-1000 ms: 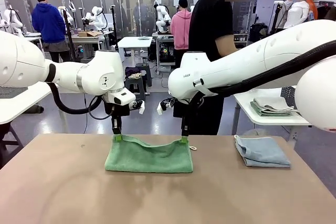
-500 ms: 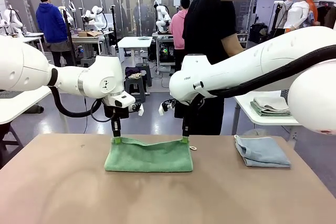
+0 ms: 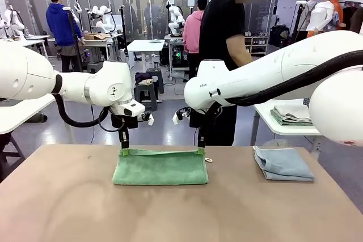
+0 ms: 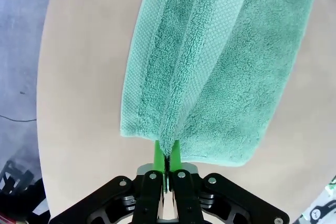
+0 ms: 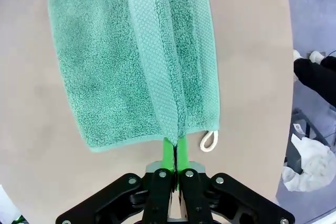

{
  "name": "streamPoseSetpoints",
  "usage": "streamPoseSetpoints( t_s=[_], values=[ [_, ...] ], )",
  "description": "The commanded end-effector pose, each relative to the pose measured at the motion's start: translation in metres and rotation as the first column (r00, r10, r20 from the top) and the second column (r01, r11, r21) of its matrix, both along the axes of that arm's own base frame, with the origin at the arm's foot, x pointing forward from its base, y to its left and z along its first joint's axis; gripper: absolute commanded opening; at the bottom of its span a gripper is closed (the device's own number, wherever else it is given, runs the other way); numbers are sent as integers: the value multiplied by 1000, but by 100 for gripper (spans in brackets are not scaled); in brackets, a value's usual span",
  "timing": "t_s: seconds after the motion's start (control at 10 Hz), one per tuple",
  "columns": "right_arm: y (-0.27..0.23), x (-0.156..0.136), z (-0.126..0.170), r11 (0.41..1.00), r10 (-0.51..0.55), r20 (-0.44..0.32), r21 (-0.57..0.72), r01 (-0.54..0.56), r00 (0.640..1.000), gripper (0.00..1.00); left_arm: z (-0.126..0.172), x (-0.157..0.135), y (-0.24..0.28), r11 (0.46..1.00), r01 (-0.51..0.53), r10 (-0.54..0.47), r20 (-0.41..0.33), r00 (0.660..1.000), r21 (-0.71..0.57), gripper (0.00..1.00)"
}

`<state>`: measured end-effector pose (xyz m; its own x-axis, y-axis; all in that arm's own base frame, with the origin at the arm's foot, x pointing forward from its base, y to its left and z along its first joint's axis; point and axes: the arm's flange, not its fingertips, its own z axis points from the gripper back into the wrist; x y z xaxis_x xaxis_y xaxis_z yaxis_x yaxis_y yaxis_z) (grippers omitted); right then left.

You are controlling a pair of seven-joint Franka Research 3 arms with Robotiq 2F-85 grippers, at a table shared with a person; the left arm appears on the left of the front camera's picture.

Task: Fold the towels and place them in the basket.
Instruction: When a person lays out a Towel with hook on the table, fold it in half twice.

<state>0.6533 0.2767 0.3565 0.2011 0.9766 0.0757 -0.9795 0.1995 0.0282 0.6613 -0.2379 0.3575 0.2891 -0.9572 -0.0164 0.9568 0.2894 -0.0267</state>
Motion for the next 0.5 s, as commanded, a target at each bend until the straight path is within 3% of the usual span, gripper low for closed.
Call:
streamPoseSetpoints(
  t_s=[0.0, 0.1, 0.2, 0.3, 0.4],
  values=[
    [0, 4, -1, 1000, -15, 14, -8, 15, 1000, 7, 1, 8, 4, 1000, -2, 2, -15, 1000, 7, 13],
    [0, 4, -1, 1000, -14, 18, -5, 14, 1000, 22, 0, 8, 4, 1000, 6, -6, -6, 1000, -3, 23],
    [-1, 3, -1, 1000, -16, 24, 3, 16, 1000, 27, 1, 8, 4, 1000, 8, -8, -1, 1000, -6, 32],
    [-2, 2, -1, 1000, -9, 39, 19, 8, 999, 42, 1, 6, 5, 1000, 1, -1, 10, 1000, -5, 42],
    [-2, 2, 0, 1000, 10, 57, 29, -12, 998, 47, 2, 4, 7, 1000, -17, 18, 41, 999, -5, 50]
  ],
)
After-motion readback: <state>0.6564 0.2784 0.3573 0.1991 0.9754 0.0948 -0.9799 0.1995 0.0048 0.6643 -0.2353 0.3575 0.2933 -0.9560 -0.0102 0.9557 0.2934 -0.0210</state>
